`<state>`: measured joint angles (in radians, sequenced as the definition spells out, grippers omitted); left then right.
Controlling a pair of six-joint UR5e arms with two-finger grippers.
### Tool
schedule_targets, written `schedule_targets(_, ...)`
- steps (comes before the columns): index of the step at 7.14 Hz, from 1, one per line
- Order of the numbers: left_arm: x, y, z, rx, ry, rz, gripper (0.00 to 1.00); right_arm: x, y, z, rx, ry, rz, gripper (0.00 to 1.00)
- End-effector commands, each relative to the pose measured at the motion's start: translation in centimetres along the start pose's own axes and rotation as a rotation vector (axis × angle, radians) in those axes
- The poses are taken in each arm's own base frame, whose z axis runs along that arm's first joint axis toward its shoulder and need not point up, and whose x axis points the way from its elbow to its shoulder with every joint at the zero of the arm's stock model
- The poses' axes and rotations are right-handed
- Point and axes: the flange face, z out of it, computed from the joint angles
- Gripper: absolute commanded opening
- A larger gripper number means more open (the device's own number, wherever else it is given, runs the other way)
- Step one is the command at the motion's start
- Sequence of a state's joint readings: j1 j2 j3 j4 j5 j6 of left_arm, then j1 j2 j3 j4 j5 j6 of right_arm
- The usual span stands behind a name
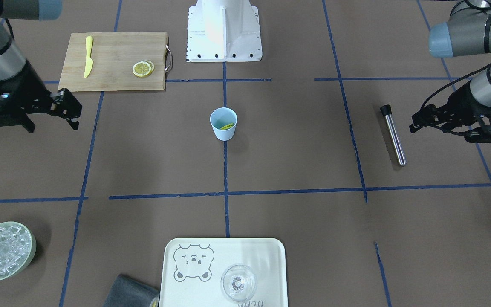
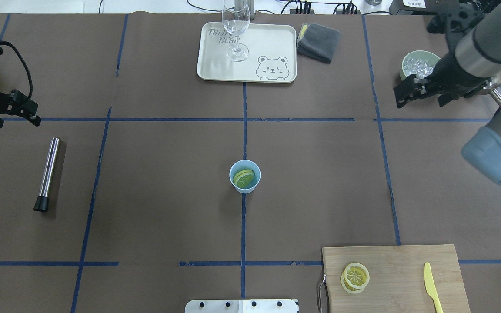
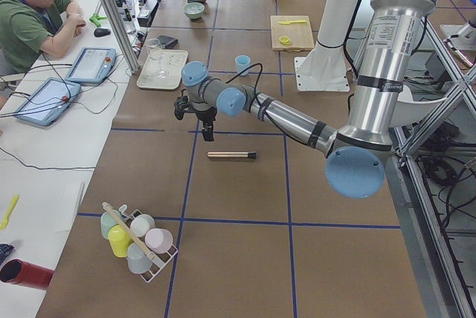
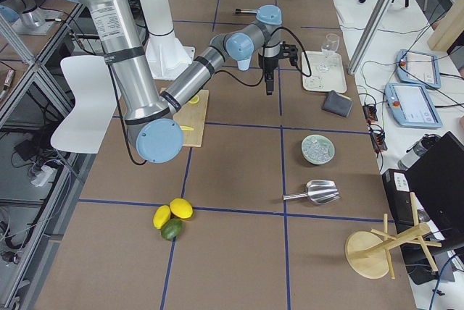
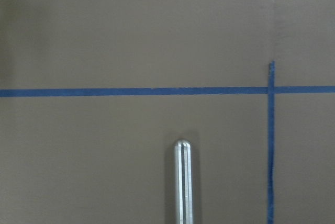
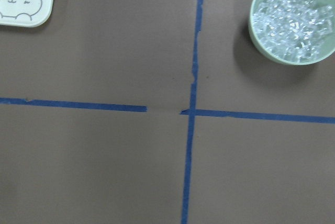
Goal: Squeeze lemon into cup
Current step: 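Withdraw the right arm toward the ice bowl while the left gripper reaches the steel rod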
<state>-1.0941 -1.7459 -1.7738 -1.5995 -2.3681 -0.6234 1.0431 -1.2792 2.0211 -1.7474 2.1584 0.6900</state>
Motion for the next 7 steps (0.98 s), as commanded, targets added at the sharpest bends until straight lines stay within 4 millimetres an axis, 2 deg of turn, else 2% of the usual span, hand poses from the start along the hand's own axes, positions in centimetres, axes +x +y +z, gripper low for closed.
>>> schedule_targets(1,-0.9,-0.5,6.4,-0.062,-0.014,0.024,1.00,7.4,-0.6,-2.6,-0.016,-0.048,0.007,1.00)
schedule_targets(3,-2.5,-1.2,9.7,-0.072,-0.012,0.039,1.00,7.8,-0.7,-3.0,-0.010,-0.051,0.014,1.00)
schedule_targets(7,-1.2,-0.1,12.0,-0.111,-0.021,0.066,1.00,7.9,-0.7,-3.5,-0.001,-0.054,0.015,1.00)
